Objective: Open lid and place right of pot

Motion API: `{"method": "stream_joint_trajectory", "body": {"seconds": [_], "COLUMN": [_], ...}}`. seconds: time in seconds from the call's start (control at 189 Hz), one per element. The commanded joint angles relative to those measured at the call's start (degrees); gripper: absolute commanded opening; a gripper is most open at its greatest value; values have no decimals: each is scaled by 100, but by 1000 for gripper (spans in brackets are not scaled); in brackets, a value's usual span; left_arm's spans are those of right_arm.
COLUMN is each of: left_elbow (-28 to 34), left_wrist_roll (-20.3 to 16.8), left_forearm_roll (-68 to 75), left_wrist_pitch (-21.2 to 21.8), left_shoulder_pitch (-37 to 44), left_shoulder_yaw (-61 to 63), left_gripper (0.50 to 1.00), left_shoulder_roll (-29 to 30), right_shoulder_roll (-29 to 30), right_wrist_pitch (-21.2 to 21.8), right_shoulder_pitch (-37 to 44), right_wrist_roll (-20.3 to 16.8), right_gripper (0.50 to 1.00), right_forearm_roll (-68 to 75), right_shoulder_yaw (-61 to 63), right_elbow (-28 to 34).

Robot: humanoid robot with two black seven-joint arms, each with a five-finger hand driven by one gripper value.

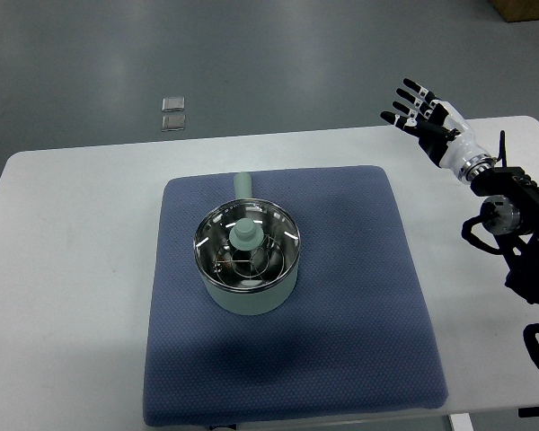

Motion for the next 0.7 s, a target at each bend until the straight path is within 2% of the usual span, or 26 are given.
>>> {"method": "stream_joint_trajectory", "body": {"seconds": [0.0, 0.693], "left_elbow": [0, 0], "left_wrist_roll": [0, 0], "left_forearm_roll": [0, 0], "left_wrist_pitch": [0, 0], "left_shoulder_pitch": [0, 0], "left_shoulder_yaw": [0, 0], "left_gripper": [1000, 1000], "left_shoulder_roll": [0, 0], "right_shoulder_roll": [-31, -313], "right_wrist_pitch": [-10, 35], "right_shoulder_pitch": [5, 260], "right_wrist_roll": [44, 35], "right_gripper": [940, 940], "right_forearm_roll": [-1, -36], "right_shoulder_yaw": [0, -44], "right_elbow": [0, 26]}}
